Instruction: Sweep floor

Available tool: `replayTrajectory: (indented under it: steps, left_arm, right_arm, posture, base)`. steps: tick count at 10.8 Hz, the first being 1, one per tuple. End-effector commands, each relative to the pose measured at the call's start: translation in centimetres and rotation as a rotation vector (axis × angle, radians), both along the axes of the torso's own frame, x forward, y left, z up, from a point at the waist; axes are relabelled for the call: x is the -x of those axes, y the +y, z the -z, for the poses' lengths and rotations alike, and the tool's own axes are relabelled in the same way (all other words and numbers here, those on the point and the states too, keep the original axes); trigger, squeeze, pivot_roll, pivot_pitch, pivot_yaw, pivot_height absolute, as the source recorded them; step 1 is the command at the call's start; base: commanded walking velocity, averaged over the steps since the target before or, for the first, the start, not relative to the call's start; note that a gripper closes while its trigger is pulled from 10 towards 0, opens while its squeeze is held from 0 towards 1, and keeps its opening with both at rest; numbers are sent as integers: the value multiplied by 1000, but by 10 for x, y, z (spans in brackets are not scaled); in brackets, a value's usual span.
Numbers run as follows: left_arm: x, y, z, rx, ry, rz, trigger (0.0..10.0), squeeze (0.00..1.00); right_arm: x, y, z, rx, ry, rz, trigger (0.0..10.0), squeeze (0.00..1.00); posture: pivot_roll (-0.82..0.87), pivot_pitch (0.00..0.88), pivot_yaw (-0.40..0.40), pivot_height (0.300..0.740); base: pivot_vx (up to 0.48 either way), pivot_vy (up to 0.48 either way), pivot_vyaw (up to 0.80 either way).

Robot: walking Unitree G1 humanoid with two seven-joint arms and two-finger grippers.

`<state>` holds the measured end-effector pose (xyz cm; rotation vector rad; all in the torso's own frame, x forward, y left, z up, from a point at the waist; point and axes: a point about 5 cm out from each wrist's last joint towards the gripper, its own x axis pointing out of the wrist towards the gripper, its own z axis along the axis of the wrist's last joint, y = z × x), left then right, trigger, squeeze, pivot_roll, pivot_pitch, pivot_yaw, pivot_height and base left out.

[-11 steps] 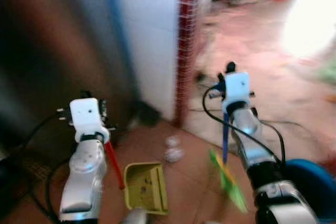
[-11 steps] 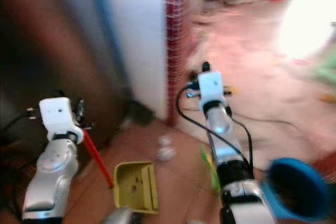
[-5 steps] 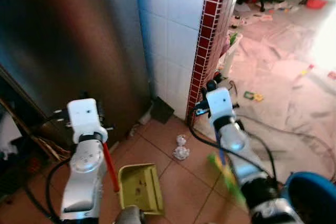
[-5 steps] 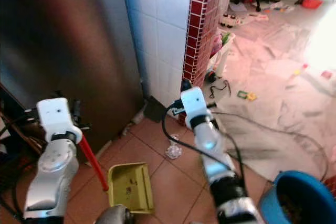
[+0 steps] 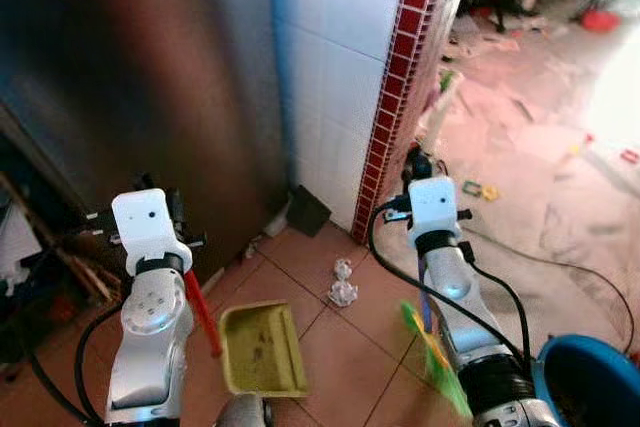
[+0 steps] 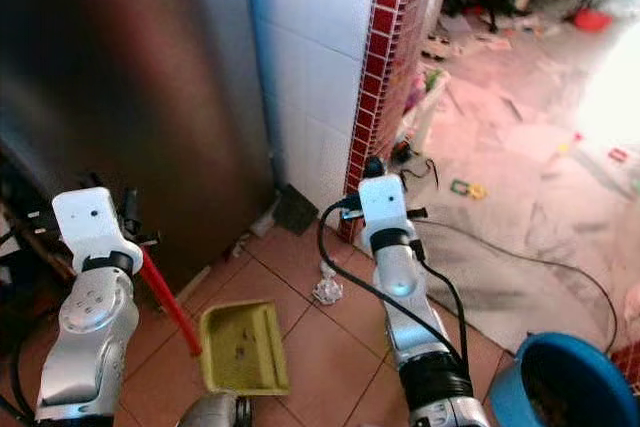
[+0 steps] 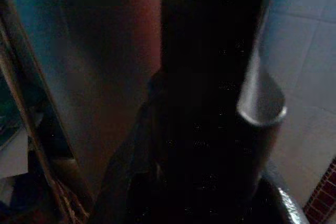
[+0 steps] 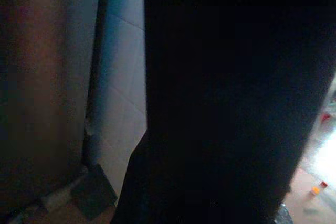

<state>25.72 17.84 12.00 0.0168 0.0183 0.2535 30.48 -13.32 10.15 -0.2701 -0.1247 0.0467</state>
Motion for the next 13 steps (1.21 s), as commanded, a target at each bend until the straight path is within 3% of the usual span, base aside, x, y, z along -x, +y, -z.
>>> replayTrajectory:
  steps: [1, 5, 8, 13]
  left_arm:
    - [0, 1, -6, -25, -38, 0, 10000, 0]
    - [-3, -2, -9, -14, -64, 23, 10000, 0]
    - [-7, -5, -12, -11, -76, 34, 10000, 0]
    - [-8, -1, -15, -20, -86, 20, 10000, 0]
  right_arm:
    - [-1, -3, -10, 6, -41, 5, 10000, 0]
    - [-7, 2, -18, 9, -65, -14, 10000, 0]
    - [-14, -10, -25, 22, -81, 14, 10000, 0]
    - [-14, -7, -24, -4, -79, 1, 10000, 0]
  posture:
    - [-34, 5, -13, 740]
    - [-41, 5, -11, 740]
    - [-47, 5, -9, 740]
    - [-43, 9, -8, 740]
  base:
    - [255, 0, 0]
    - [313, 0, 0]
    - [377, 0, 0]
    - [349, 60, 0]
